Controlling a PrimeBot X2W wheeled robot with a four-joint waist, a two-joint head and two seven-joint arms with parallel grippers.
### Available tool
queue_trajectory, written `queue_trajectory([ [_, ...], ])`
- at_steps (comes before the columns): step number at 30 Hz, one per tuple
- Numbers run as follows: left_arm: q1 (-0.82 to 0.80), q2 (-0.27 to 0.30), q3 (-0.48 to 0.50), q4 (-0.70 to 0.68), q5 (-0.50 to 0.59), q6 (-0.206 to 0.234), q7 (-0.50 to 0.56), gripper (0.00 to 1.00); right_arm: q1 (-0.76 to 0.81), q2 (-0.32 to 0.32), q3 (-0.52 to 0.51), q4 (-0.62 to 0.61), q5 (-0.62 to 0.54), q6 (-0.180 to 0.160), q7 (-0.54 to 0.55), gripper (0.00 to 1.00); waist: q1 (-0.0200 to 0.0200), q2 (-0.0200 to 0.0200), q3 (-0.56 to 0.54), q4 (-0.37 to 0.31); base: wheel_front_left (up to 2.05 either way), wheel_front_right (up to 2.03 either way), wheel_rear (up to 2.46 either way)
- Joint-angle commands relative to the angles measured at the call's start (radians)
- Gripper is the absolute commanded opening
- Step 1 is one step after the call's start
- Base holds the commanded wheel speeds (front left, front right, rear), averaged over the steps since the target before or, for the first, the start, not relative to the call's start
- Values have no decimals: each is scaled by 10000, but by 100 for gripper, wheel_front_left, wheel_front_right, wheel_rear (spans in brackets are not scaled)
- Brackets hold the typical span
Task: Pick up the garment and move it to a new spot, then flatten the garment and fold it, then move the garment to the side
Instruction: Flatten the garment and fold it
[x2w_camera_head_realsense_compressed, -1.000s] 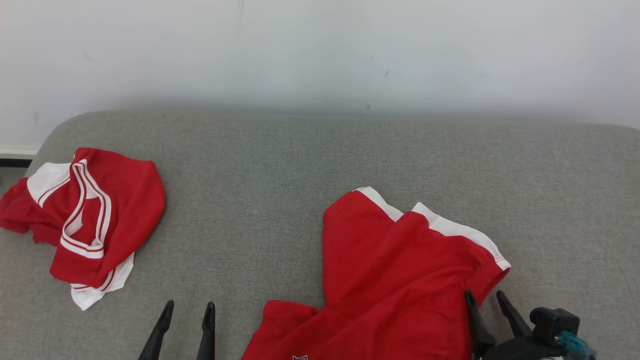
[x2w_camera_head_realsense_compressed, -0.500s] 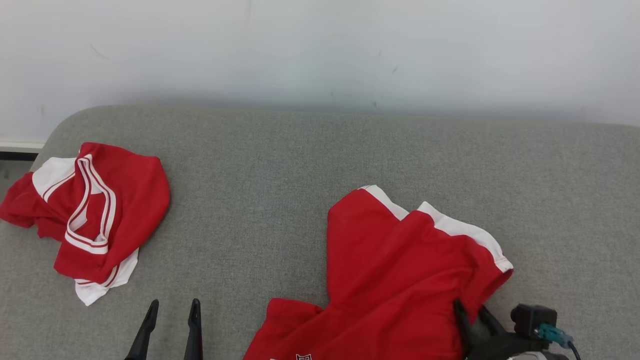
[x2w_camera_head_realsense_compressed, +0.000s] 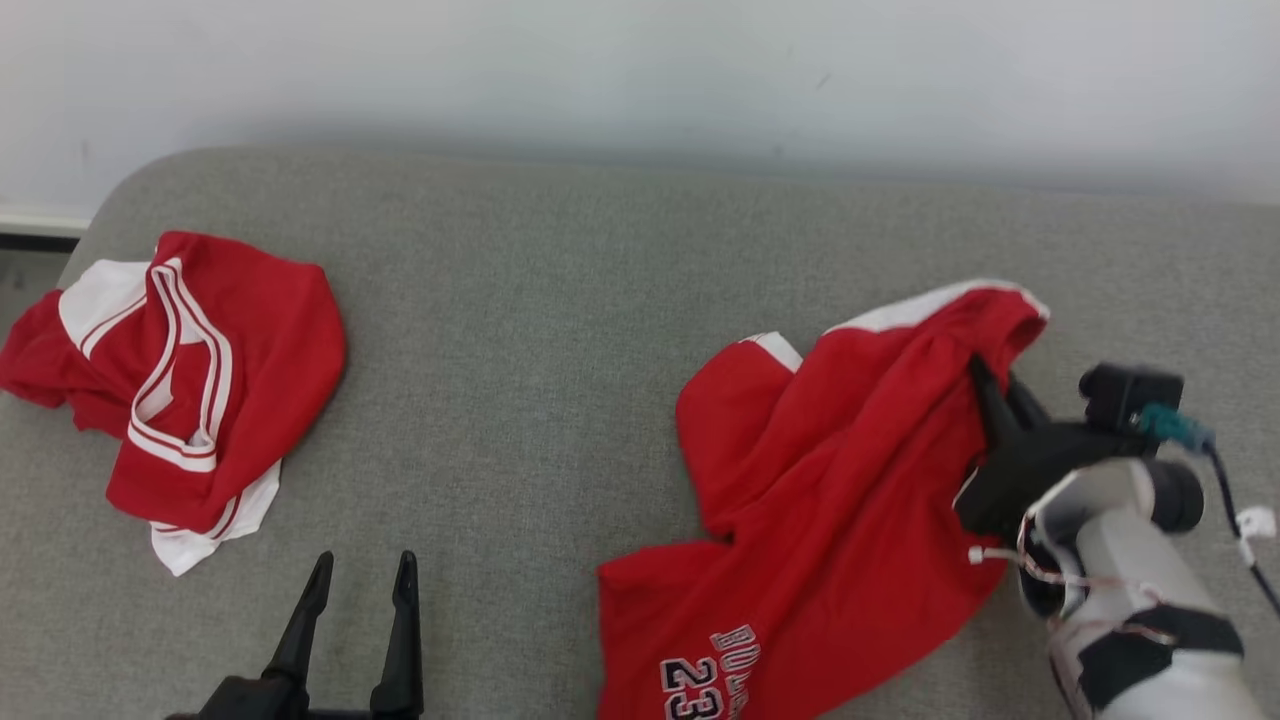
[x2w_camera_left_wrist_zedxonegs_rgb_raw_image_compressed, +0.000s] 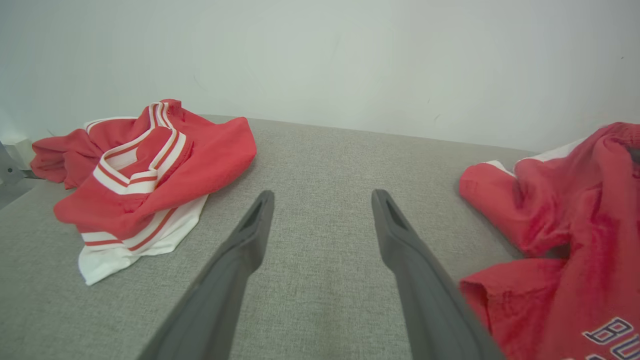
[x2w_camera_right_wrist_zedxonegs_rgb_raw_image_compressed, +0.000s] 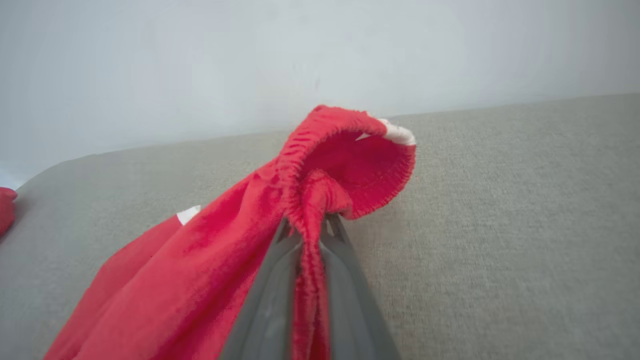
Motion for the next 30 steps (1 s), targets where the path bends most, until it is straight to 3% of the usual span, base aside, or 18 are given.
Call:
queue_trajectory([
  [1,-258,-28,-77,61,-52,22,-22,100,-680,-125,-70,356,-94,-23,92,0,-1,0,410,245,0,0,0],
  [11,-807,-34,-485,341,-154,22,-22,100,-2811,-357,-284,2938,-455,-23,162,0,-1,0,739,640,0,0,0],
  [14,-833,-38,-547,385,-205,22,-22,100,-3112,-408,-49,3545,-670,-23,-101,100,-1,0,617,661,0,0,0],
  [23,-182,-37,-350,332,-111,21,-22,100,-2830,-603,649,4233,-664,-24,-1287,100,-1,0,-86,75,0,0,0],
  [30,109,-38,-416,182,-62,21,-22,100,-1789,-662,1060,3217,-227,-24,-1900,100,-1,0,-459,-315,0,0,0],
])
